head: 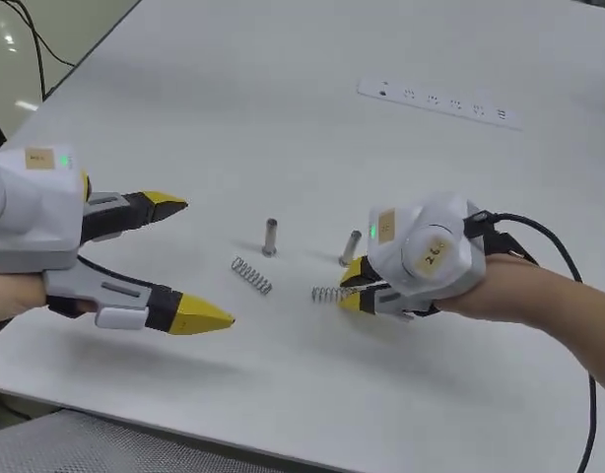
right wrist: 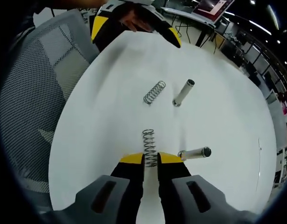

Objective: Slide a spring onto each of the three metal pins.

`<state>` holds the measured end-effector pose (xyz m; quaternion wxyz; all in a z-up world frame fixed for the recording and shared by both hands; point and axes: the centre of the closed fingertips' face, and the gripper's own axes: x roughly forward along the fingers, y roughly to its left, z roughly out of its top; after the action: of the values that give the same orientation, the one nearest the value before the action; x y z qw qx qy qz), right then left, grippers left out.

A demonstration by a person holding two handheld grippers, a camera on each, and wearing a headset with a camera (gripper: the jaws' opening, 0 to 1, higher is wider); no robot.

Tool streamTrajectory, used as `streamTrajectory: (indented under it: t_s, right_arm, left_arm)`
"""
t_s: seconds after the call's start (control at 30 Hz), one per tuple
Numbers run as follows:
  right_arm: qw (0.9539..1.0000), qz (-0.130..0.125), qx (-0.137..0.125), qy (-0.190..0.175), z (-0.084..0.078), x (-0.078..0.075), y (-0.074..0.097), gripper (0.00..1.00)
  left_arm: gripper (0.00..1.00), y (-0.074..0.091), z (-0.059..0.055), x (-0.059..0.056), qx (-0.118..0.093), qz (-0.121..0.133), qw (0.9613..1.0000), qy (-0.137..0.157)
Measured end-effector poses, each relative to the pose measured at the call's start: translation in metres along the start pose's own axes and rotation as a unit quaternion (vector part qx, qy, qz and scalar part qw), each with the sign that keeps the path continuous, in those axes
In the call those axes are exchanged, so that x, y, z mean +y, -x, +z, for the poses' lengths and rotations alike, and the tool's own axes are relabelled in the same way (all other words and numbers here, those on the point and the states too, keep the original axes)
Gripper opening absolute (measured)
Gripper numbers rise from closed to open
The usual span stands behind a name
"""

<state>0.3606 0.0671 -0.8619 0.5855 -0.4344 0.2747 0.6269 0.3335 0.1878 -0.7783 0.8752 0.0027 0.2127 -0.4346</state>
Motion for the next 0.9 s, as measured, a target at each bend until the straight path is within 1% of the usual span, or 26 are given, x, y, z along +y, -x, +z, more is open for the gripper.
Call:
streamTrajectory:
  t_s: [0.07, 0.1, 0.13, 0.27, 0.37, 0.47, 0.63, 0.8, 0.9]
  right_arm:
    - [0.9999, 0.004, 0.007, -0.007, -0.003, 0.002, -0.001, 0.08]
    - [1.0000, 0.003, -0.001, -0.007, 0.000, 0.002, -0.001, 0.08]
    - [0.9998, 0.003, -0.002, -0.020, -0.001, 0.002, 0.000, 0.08]
    - [0.9995, 0.007, -0.001, -0.032, -0.002, 0.004, 0.001, 0.07]
    - [0.9994, 0.007, -0.004, -0.034, -0.002, 0.008, 0.005, 0.07]
    - [0.9991, 0.003, -0.012, -0.041, 0.001, 0.008, 0.012, 0.07]
    - [0.9985, -0.005, -0.025, -0.049, 0.007, 0.007, 0.030, 0.07]
    - [0.9978, -0.016, -0.035, -0.054, 0.014, 0.006, 0.046, 0.07]
    - [0.9977, -0.020, -0.038, -0.053, 0.016, 0.008, 0.054, 0.07]
  left_arm:
    - [0.95, 0.000, -0.001, -0.001, 0.002, -0.001, 1.0000, 0.001]
    - [0.95, -0.001, -0.001, -0.002, 0.002, -0.002, 1.0000, 0.000]
    - [0.95, -0.001, -0.001, -0.004, 0.003, -0.003, 1.0000, 0.000]
    - [0.95, -0.005, -0.001, -0.010, 0.006, -0.010, 0.9999, -0.004]
    - [0.95, -0.005, 0.000, -0.012, 0.005, -0.012, 0.9999, -0.005]
    - [0.95, -0.005, 0.000, -0.012, 0.007, -0.013, 0.9999, -0.007]
    - [0.94, -0.005, 0.000, -0.013, 0.009, -0.013, 0.9999, -0.007]
    - [0.93, -0.009, -0.009, -0.017, 0.022, -0.018, 0.9995, -0.010]
    - [0.93, -0.010, -0.009, -0.021, 0.024, -0.024, 0.9994, -0.010]
